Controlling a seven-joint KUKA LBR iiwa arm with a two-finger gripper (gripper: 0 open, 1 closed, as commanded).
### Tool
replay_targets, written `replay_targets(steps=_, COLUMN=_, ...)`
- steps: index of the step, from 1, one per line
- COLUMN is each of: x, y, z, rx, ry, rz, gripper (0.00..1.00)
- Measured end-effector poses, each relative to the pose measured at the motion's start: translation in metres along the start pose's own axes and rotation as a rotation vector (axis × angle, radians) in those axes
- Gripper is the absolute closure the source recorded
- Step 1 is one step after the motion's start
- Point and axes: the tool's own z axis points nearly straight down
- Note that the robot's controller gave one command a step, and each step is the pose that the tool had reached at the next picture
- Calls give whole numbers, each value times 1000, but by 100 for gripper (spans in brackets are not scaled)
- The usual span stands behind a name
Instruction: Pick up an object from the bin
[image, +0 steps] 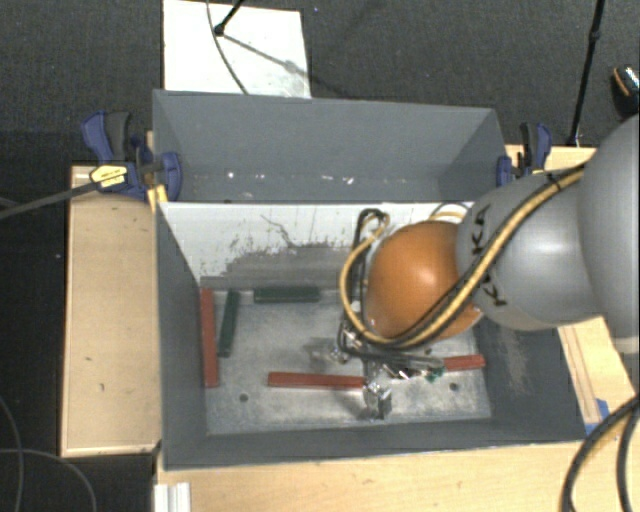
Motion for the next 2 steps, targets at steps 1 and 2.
replay_targets(steps=1, x=1, y=-4, z=-1, rx=4, ry=-3, rz=8, gripper=100)
replay_targets(steps=2, x=8, y=-4, z=-143, rx=9, ry=-7, rz=-5, gripper=100)
